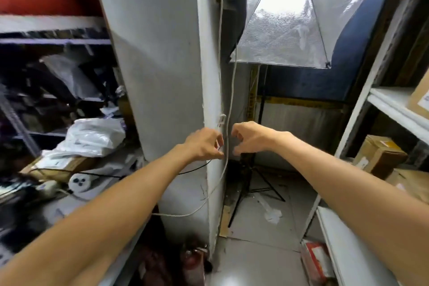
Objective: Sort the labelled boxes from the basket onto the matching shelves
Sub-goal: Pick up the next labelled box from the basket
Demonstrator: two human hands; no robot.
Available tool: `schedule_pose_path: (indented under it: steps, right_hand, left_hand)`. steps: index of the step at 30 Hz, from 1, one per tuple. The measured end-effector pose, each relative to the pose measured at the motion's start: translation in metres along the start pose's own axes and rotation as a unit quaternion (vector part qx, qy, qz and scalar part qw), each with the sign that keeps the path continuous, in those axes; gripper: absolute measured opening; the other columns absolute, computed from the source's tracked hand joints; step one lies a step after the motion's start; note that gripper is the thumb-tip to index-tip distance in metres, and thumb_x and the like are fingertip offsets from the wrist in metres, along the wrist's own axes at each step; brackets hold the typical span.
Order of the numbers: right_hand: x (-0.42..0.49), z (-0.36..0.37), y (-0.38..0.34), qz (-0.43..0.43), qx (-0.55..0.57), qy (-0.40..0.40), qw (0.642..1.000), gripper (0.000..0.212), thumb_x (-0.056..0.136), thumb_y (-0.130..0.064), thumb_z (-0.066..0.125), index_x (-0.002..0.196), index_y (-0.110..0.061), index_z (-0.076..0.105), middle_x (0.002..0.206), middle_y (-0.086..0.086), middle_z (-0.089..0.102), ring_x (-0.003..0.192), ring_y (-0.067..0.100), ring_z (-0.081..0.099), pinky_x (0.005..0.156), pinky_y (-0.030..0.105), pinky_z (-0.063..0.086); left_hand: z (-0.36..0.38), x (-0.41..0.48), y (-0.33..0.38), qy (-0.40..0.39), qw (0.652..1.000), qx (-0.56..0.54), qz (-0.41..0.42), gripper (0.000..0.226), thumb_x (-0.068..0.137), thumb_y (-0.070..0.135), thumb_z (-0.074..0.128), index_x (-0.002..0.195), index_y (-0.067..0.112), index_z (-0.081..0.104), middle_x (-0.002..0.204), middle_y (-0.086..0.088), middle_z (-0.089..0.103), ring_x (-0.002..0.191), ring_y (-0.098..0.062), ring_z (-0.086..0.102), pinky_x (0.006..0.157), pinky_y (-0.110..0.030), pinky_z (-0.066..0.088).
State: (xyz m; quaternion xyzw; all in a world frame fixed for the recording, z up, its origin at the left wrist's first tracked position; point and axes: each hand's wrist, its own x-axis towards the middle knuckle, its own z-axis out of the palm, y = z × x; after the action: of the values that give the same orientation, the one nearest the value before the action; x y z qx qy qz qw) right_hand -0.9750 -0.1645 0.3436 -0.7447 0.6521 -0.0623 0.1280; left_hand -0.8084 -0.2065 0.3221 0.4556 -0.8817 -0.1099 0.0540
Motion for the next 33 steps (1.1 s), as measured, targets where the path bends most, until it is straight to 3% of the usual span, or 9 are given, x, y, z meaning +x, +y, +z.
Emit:
schedule_pose_path:
  steps: [5, 9, 11, 13, 15, 20, 24, 28, 33]
  right_hand:
    - [0.02, 0.031, -0.094, -0.079, -0.022, -0.036, 0.996, 0.057, 0.081, -0.034, 0.073, 0.128, -0.015, 0.049, 0.116, 0.002, 0.053, 0.095, 0.019, 0.05, 0.077, 0.028, 0.043]
    - [0.017, 0.063, -0.175, -0.142, -0.042, -0.066, 0.987, 0.057, 0.08, -0.035, 0.071, 0.13, -0.016, 0.048, 0.12, 0.002, 0.053, 0.102, 0.021, 0.051, 0.083, 0.028, 0.042]
    - [0.012, 0.077, -0.218, -0.185, -0.049, -0.083, 0.978, 0.053, 0.08, -0.033, 0.071, 0.124, -0.014, 0.05, 0.117, 0.002, 0.056, 0.1, 0.022, 0.053, 0.083, 0.031, 0.046]
    - [0.002, 0.092, -0.264, -0.232, -0.048, -0.093, 0.967, 0.041, 0.079, -0.03, 0.071, 0.11, -0.011, 0.052, 0.101, 0.002, 0.059, 0.091, 0.023, 0.054, 0.072, 0.029, 0.048]
    - [-0.009, 0.104, -0.309, -0.268, -0.053, -0.101, 0.957, 0.036, 0.08, -0.031, 0.072, 0.104, -0.014, 0.05, 0.09, -0.003, 0.054, 0.088, 0.022, 0.052, 0.061, 0.022, 0.041]
    - [-0.043, 0.153, -0.415, -0.358, -0.048, -0.134, 0.923, 0.054, 0.082, -0.032, 0.071, 0.124, -0.006, 0.049, 0.122, 0.014, 0.054, 0.108, 0.03, 0.054, 0.093, 0.045, 0.048]
    - [-0.073, 0.192, -0.485, -0.412, -0.066, -0.171, 0.893, 0.055, 0.086, -0.03, 0.07, 0.129, -0.005, 0.046, 0.128, 0.012, 0.05, 0.114, 0.028, 0.05, 0.092, 0.036, 0.044]
    - [-0.093, 0.225, -0.545, -0.457, -0.064, -0.18, 0.868, 0.06, 0.085, -0.03, 0.07, 0.134, -0.007, 0.044, 0.133, 0.01, 0.049, 0.117, 0.025, 0.049, 0.087, 0.03, 0.041]
    - [-0.103, 0.262, -0.607, -0.484, -0.084, -0.216, 0.844, 0.056, 0.083, -0.032, 0.069, 0.128, -0.008, 0.046, 0.126, 0.009, 0.05, 0.109, 0.026, 0.051, 0.092, 0.04, 0.047]
  left_hand:
    - [-0.002, -0.087, -0.067, -0.003, 0.995, -0.009, -0.1, 0.038, 0.078, 0.039, 0.071, 0.112, 0.023, 0.063, 0.105, 0.002, 0.065, 0.096, -0.02, 0.062, 0.083, -0.035, 0.053]
    - [-0.001, -0.172, -0.124, 0.01, 0.988, 0.008, -0.155, 0.039, 0.072, 0.046, 0.071, 0.103, 0.022, 0.063, 0.1, -0.002, 0.065, 0.09, -0.022, 0.061, 0.076, -0.035, 0.053]
    - [-0.004, -0.219, -0.148, 0.015, 0.982, 0.022, -0.187, 0.037, 0.071, 0.052, 0.066, 0.088, 0.02, 0.06, 0.089, -0.003, 0.062, 0.082, -0.026, 0.061, 0.071, -0.04, 0.055]
    - [-0.009, -0.27, -0.167, 0.013, 0.974, 0.023, -0.227, 0.031, 0.074, 0.048, 0.067, 0.086, 0.02, 0.059, 0.087, -0.003, 0.06, 0.084, -0.027, 0.061, 0.071, -0.039, 0.053]
    - [-0.012, -0.318, -0.187, 0.029, 0.963, 0.02, -0.269, 0.034, 0.078, 0.041, 0.071, 0.102, 0.019, 0.062, 0.1, -0.004, 0.063, 0.093, -0.026, 0.061, 0.074, -0.035, 0.051]
    - [-0.009, -0.44, -0.222, 0.042, 0.927, 0.01, -0.372, 0.038, 0.081, 0.036, 0.071, 0.113, 0.017, 0.063, 0.11, -0.005, 0.065, 0.102, -0.027, 0.061, 0.081, -0.038, 0.052]
    - [0.006, -0.53, -0.243, 0.048, 0.895, 0.001, -0.444, 0.043, 0.082, 0.04, 0.071, 0.118, 0.018, 0.061, 0.118, -0.003, 0.063, 0.106, -0.028, 0.06, 0.087, -0.04, 0.051]
    - [0.02, -0.599, -0.257, 0.052, 0.868, -0.003, -0.493, 0.04, 0.083, 0.039, 0.07, 0.118, 0.02, 0.061, 0.116, -0.001, 0.062, 0.105, -0.024, 0.058, 0.083, -0.036, 0.05]
    - [0.028, -0.657, -0.288, 0.063, 0.834, -0.031, -0.547, 0.038, 0.08, 0.038, 0.071, 0.113, 0.022, 0.062, 0.112, 0.0, 0.064, 0.101, -0.021, 0.06, 0.082, -0.035, 0.052]
